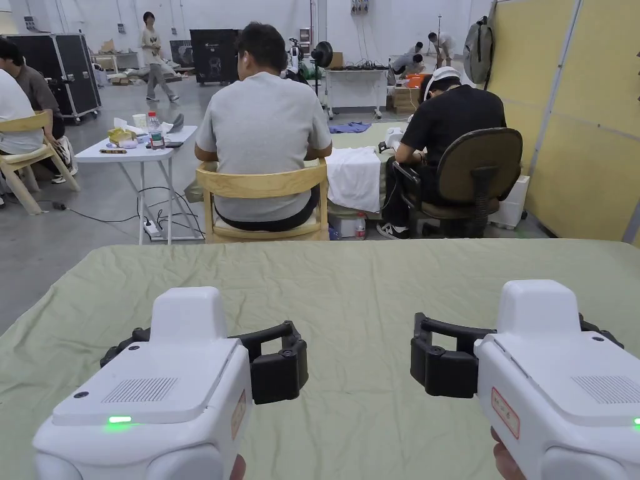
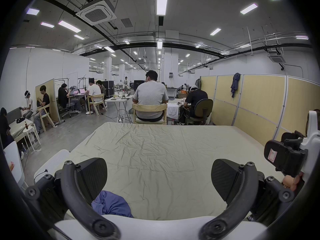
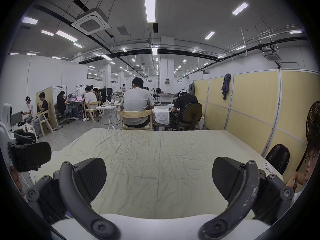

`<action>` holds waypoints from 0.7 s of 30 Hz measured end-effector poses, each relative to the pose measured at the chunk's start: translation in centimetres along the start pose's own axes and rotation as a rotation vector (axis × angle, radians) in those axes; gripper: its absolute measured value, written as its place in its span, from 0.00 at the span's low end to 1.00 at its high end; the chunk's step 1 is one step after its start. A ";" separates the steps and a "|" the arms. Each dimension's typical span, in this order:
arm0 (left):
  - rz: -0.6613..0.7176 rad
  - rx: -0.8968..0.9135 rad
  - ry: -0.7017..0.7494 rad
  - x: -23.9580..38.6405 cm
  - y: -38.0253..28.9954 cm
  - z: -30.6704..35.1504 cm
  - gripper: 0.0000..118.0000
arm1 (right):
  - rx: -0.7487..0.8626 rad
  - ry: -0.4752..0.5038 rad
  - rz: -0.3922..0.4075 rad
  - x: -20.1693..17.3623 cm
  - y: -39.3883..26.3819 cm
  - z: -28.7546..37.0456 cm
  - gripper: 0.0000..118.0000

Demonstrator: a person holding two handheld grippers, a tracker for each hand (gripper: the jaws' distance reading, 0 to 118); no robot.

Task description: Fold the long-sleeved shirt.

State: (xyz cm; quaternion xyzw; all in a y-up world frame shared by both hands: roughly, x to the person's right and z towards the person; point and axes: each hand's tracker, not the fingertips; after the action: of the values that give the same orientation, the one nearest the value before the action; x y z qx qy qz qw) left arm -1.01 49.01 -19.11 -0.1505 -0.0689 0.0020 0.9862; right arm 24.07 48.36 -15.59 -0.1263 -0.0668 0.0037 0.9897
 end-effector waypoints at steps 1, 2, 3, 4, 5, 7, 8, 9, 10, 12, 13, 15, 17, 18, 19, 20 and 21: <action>0.000 0.000 0.000 0.0 0.0 0.0 1.00 | 0.000 -0.001 0.000 0.0 0.0 0.0 1.00; -0.001 0.000 0.000 0.0 0.1 0.0 1.00 | 0.001 -0.002 0.000 0.0 0.0 0.0 1.00; -0.002 0.001 0.000 0.1 0.1 0.0 1.00 | 0.001 -0.001 0.001 0.0 0.0 0.0 1.00; -0.002 0.001 0.000 0.1 0.1 0.0 1.00 | 0.001 -0.001 0.002 0.0 0.1 0.0 1.00; -0.002 0.002 0.000 0.1 0.2 0.0 1.00 | 0.001 -0.001 0.002 0.0 0.1 0.0 1.00; -0.001 0.003 -0.001 0.1 0.2 0.0 1.00 | 0.001 -0.001 0.003 0.1 0.1 0.0 1.00; -0.001 0.004 -0.001 0.1 0.3 0.0 1.00 | 0.000 -0.002 0.002 0.1 0.1 -0.1 1.00; -0.002 0.004 -0.001 0.1 0.3 0.0 1.00 | 0.000 -0.001 0.002 0.1 0.1 -0.1 1.00; -0.003 0.004 -0.001 0.1 0.3 0.0 1.00 | 0.000 -0.001 0.001 0.0 0.1 -0.1 1.00; -0.004 0.002 0.001 0.1 0.3 -0.1 1.00 | 0.000 0.002 0.000 0.0 0.2 -0.1 1.00; -0.003 0.001 0.001 0.1 0.3 -0.1 1.00 | 0.000 0.003 -0.001 0.1 0.2 -0.1 1.00; -0.002 0.000 -0.001 0.1 0.3 -0.1 1.00 | 0.001 0.002 -0.003 0.1 0.2 -0.1 1.00; -0.006 0.001 -0.002 0.2 0.3 0.0 1.00 | 0.001 0.002 -0.002 0.1 0.2 -0.1 1.00; -0.008 0.001 -0.001 0.2 0.3 0.0 1.00 | 0.002 0.001 -0.002 0.1 0.2 -0.1 1.00; -0.008 0.002 -0.001 0.2 0.3 0.0 1.00 | 0.002 0.001 -0.002 0.1 0.2 -0.1 1.00; -0.007 0.003 -0.002 0.2 0.3 0.0 1.00 | 0.002 0.001 -0.001 0.1 0.2 -0.1 1.00; -0.007 0.002 -0.002 0.2 0.3 0.0 1.00 | 0.001 0.001 0.000 0.0 0.2 -0.1 1.00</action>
State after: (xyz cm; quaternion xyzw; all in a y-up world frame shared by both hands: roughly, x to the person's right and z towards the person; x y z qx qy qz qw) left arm -0.83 49.27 -19.16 -0.1492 -0.0706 -0.0010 0.9863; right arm 24.11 48.52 -15.69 -0.1260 -0.0662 0.0035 0.9898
